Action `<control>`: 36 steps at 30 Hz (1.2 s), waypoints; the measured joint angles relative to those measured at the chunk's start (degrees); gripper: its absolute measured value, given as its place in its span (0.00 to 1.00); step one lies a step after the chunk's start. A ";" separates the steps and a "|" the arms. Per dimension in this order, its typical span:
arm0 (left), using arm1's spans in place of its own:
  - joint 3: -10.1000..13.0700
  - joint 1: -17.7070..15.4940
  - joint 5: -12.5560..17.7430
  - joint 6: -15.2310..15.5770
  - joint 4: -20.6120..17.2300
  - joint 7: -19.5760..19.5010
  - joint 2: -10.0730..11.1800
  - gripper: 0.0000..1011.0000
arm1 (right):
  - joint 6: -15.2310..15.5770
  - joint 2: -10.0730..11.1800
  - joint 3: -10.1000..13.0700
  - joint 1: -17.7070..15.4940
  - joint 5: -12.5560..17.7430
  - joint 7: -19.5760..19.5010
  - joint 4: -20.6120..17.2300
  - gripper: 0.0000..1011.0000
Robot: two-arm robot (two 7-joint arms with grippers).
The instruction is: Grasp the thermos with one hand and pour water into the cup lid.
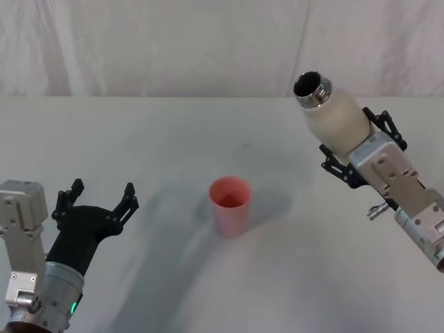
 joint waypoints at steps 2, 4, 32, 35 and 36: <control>0.00 0.00 0.00 0.00 0.00 0.00 0.00 0.99 | 0.57 0.37 -0.53 0.35 -1.23 0.09 -0.13 0.95; 0.00 0.00 0.00 0.00 0.00 0.00 0.00 0.99 | 1.29 0.77 -1.17 0.72 -2.84 0.09 -0.18 0.95; 0.00 0.00 0.00 0.00 0.00 0.00 0.00 0.99 | 5.99 5.25 -9.91 6.64 -19.72 3.41 2.79 0.95; 0.00 0.00 0.00 0.00 0.00 0.00 0.00 0.99 | 6.17 5.62 -10.60 6.96 -21.06 3.67 2.81 0.95; 0.00 0.00 0.00 0.00 0.00 0.00 0.00 0.99 | 6.21 5.82 -10.96 7.12 -21.74 3.74 2.81 0.95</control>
